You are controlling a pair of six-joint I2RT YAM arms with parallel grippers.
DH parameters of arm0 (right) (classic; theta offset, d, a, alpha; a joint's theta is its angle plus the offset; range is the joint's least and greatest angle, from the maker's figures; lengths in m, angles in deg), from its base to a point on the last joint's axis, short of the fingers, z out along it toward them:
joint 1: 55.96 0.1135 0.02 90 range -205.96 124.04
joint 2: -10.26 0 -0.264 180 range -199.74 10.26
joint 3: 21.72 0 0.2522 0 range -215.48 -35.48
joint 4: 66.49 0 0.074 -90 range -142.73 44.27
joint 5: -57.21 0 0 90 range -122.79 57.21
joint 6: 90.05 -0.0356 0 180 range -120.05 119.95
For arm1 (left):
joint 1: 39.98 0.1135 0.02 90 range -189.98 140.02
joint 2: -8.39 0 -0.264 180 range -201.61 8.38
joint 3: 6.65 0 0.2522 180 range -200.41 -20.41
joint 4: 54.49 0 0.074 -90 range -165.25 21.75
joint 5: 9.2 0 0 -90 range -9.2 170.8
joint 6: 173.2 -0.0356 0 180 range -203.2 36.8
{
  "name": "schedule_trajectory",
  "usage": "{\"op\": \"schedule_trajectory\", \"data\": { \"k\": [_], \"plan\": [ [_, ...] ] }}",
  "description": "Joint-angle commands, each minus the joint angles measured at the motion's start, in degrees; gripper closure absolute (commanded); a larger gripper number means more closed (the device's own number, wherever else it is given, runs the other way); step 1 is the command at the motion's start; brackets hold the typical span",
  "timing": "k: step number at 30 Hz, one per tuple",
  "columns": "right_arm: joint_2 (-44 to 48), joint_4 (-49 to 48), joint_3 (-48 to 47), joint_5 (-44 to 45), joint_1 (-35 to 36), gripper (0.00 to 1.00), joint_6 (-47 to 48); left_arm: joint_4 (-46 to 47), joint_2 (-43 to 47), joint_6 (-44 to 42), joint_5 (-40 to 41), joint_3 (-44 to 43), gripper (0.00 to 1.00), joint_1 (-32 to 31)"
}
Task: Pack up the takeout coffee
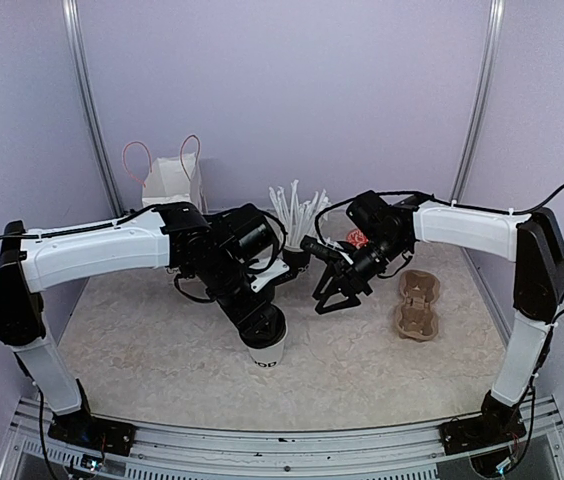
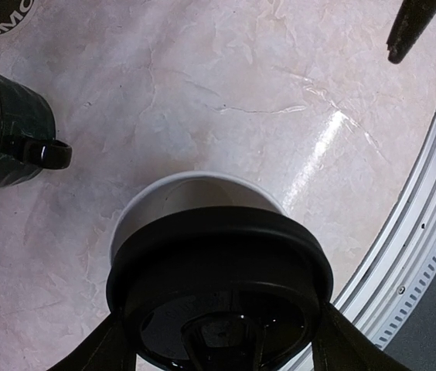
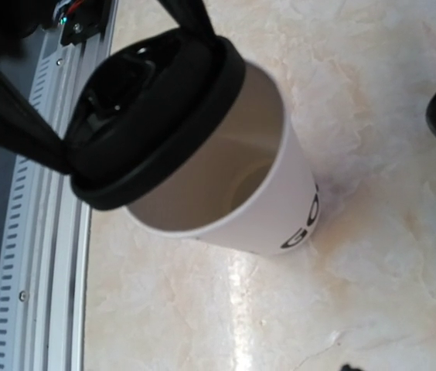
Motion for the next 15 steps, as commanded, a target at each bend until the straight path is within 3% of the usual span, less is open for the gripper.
{"op": "schedule_trajectory", "data": {
  "k": [1, 15],
  "plan": [
    [0.68, 0.20, 0.58, -0.41, 0.53, 0.34, -0.12, -0.60, -0.47, -0.64, 0.86, -1.56, 0.31, -0.27],
    [1.23, -0.04, 1.35, -0.15, 0.47, 0.34, -0.10, 0.57, -2.40, -0.97, 0.64, -2.46, 0.31, -0.10]
  ]
}}
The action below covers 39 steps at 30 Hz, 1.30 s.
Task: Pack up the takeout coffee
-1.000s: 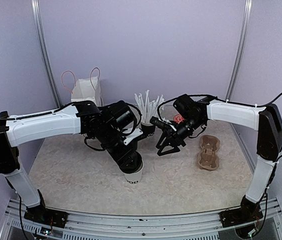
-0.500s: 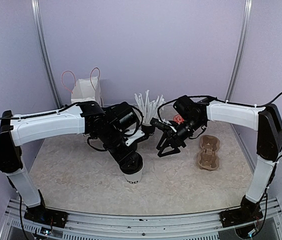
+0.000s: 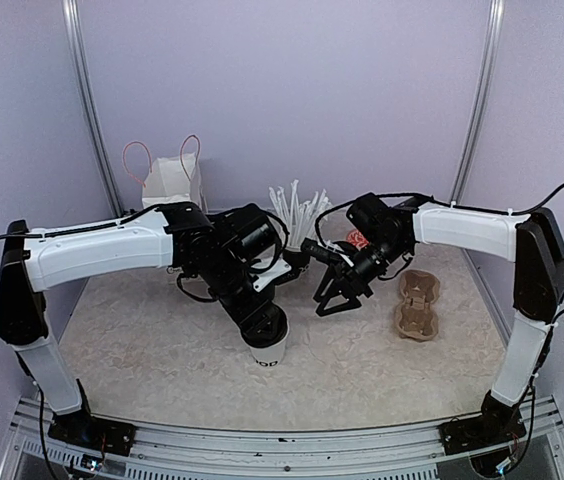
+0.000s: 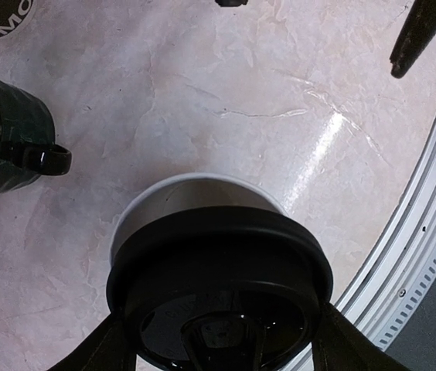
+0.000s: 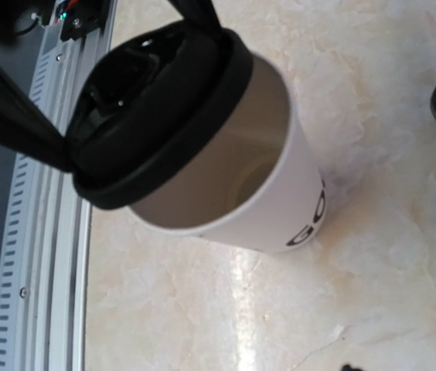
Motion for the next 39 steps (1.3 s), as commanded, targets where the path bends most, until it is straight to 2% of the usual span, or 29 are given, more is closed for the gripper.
{"op": "schedule_trajectory", "data": {
  "k": [1, 9, 15, 27, 28, 29, 34, 37, 39],
  "plan": [
    [1.30, -0.02, 0.63, -0.12, 0.51, 0.34, -0.08, 0.49, -1.72, -0.81, 0.57, -2.01, 0.31, -0.13],
    [1.87, -0.62, 1.50, -0.10, 0.44, 0.33, -0.38, -0.04, -4.10, -0.49, 1.62, -4.78, 0.30, -0.17],
    [1.96, -0.62, 1.66, -0.19, 0.35, 0.33, -0.68, 1.58, -5.50, 1.20, 2.77, -5.66, 0.22, -0.10],
    [1.88, -0.68, 1.71, -0.19, 0.31, 0.32, -0.95, 3.03, -6.37, 4.23, 4.85, -6.48, 0.14, -0.78],
    [1.87, -0.76, 1.66, -0.17, 0.35, 0.32, -1.07, 2.50, -6.23, 4.39, 4.83, -6.79, 0.04, -0.94],
    [1.77, -0.74, 1.66, -0.25, 0.31, 0.32, -1.28, 1.88, -6.00, 4.45, 6.43, -7.30, 0.01, -1.16],
    [1.63, -3.15, 2.91, -2.04, 0.30, 0.30, -5.34, 0.90, -2.16, 6.42, 11.86, -7.33, 0.01, -1.69],
    [1.31, -5.29, 4.07, -3.33, 0.27, 0.28, -8.55, 3.72, 2.15, 10.08, 16.93, -3.64, 0.01, -1.11],
    [1.06, -6.93, 4.82, -3.84, 0.50, 0.26, -10.63, 6.85, 5.00, 12.43, 16.28, 1.53, 0.01, 0.62]
  ]
}}
